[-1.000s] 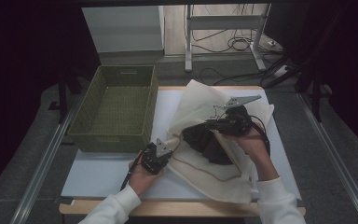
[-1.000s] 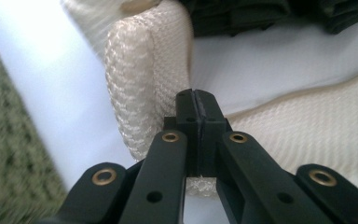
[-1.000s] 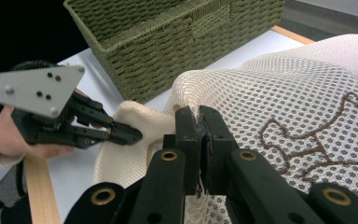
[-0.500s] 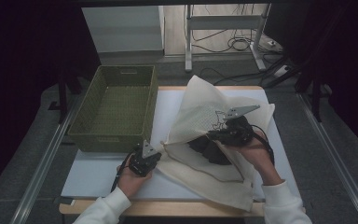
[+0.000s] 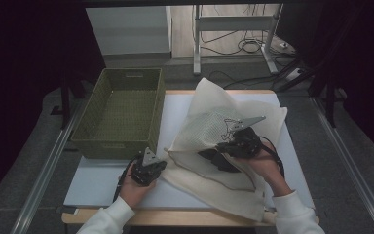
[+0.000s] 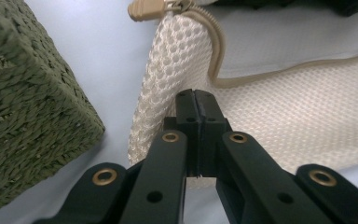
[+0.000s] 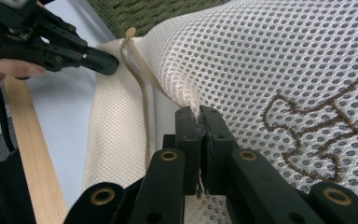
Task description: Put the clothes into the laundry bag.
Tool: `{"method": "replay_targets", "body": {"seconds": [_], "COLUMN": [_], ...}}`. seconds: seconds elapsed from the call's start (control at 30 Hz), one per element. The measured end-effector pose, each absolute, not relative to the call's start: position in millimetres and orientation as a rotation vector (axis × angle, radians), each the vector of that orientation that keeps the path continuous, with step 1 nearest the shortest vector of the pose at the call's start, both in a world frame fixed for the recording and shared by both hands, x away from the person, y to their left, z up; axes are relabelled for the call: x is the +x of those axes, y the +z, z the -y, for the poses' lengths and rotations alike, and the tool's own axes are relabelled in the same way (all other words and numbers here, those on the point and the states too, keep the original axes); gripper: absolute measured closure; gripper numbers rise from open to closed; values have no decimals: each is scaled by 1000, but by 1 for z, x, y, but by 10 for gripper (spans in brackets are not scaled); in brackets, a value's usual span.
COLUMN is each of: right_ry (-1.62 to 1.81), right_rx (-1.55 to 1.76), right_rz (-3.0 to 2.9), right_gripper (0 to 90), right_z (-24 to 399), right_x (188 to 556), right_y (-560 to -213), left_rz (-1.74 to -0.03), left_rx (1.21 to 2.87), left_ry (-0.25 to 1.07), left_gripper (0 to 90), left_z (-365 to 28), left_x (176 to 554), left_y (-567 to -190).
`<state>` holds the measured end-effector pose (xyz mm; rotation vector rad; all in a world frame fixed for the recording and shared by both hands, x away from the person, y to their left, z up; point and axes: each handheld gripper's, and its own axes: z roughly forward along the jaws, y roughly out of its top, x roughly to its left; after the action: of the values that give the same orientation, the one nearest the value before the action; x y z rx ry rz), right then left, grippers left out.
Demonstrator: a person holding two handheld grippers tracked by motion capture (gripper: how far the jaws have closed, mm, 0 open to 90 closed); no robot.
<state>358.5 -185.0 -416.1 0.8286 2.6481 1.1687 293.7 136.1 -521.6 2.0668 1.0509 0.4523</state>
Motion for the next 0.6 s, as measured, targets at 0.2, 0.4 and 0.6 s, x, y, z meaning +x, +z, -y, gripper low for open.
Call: {"method": "replay_targets", "body": {"seconds": [0.2, 0.4, 0.6], "right_ry": [1149, 1135, 1083], "right_rx": [822, 821, 811], "right_rz": [-2666, -2681, -2737], "right_gripper": [867, 868, 867], "right_z": [182, 176, 165], "right_x": [354, 354, 356], "right_y": [-425, -437, -453], "left_rz": [-1056, -1059, -1061], "left_rx": [2050, 2049, 2046], "left_ry": [427, 428, 419], "left_gripper": [900, 900, 900], "left_z": [-142, -146, -148], "left_x": [289, 290, 288], "left_y": [-520, -519, -518]}}
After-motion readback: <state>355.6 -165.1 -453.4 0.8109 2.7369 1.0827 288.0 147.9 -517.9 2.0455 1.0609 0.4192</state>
